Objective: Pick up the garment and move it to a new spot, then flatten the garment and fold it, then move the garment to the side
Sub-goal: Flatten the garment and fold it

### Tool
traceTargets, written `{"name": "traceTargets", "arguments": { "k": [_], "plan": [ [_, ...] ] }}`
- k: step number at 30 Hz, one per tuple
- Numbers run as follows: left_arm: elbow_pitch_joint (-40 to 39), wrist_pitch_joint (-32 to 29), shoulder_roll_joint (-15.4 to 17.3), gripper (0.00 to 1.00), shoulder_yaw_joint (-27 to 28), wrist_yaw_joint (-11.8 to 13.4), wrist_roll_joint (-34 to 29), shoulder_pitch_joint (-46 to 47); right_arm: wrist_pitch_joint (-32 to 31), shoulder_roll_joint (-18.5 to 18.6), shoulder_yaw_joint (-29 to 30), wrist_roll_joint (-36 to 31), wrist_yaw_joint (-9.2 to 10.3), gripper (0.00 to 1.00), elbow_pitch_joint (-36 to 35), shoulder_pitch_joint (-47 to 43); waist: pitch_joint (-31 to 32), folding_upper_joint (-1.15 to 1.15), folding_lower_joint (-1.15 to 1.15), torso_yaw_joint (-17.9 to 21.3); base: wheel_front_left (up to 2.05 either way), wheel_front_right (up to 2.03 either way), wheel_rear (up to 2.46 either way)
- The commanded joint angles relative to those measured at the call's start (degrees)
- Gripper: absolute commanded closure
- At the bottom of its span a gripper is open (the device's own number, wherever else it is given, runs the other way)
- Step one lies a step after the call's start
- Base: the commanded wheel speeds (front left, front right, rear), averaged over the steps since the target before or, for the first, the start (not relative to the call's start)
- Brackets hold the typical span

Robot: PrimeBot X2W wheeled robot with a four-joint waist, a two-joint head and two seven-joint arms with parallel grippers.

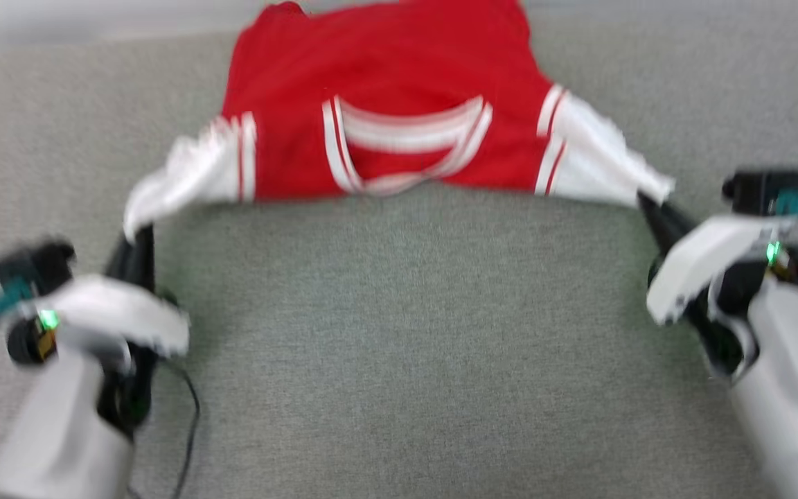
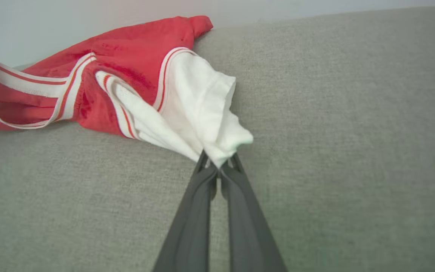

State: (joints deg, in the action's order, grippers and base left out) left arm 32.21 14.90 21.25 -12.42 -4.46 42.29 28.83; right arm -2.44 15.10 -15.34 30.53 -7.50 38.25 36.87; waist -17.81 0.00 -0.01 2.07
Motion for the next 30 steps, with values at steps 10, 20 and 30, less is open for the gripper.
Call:
{"name": "traceTargets", "arguments": {
  "k": [10,20,30],
  "plan": [
    [-12.8,0.4,-1.8,1.0,2.9,4.6,-3.2,-24.7,-0.8,0.4,5.6,0.4,0.03,1.0,-8.9,-22.0,11.3,0.0,0.01,-1.5,0.0,0.0,0.0],
    [-24.7,-3.6,-0.7,1.0,2.6,10.9,-3.5,-40.0,-7.9,-3.9,14.1,-4.6,0.02,1.0,-22.8,-42.2,14.4,0.0,0.01,-2.7,0.0,0.0,0.0],
    [-33.4,-6.4,0.5,1.0,1.4,14.1,-5.1,-45.0,-16.4,-8.4,17.4,-11.3,0.02,0.0,-34.0,-51.5,14.4,0.0,0.01,-4.6,0.0,0.0,0.0]
  ]
}}
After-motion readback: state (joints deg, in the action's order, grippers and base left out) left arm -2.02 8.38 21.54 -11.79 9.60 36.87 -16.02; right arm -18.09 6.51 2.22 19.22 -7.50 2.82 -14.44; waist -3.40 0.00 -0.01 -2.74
